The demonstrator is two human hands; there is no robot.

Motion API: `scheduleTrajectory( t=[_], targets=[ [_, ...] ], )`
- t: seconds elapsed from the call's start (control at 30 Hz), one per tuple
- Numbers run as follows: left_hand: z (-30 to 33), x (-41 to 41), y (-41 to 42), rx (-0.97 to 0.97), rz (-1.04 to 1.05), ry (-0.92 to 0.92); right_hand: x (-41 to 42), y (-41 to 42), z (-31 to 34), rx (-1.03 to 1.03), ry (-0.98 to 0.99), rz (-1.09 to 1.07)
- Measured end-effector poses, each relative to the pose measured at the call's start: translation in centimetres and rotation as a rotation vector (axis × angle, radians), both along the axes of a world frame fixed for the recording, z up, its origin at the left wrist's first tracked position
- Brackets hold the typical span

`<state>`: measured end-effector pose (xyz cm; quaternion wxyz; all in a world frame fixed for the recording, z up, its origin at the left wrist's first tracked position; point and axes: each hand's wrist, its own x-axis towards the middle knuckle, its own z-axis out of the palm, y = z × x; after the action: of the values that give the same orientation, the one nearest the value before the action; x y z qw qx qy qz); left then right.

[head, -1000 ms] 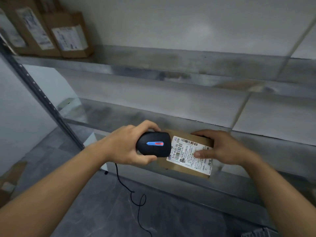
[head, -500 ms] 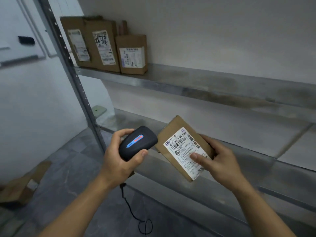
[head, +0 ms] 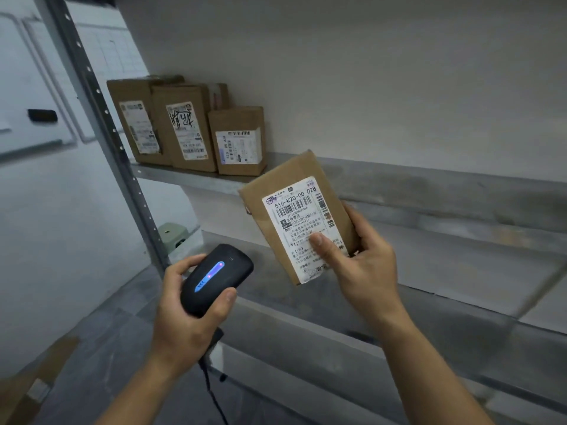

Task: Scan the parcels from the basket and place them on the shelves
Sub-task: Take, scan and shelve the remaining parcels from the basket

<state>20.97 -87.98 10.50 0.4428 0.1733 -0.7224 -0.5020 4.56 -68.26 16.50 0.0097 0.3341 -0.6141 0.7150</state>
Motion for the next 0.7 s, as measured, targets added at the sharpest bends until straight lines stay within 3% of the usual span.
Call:
scheduleTrajectory(
  t=[0.27,0.7],
  targets=[
    [3.7,-5.3,-2.7,-0.066,0.020,0.098,-4.5,-6.0,4.9,-0.169,0.071,-0.129],
    [6.0,-12.0,-8.7,-0.084,-0.089,0.113,-9.0,-13.7,6.3,-0.201,0.036,-0.356]
  ],
)
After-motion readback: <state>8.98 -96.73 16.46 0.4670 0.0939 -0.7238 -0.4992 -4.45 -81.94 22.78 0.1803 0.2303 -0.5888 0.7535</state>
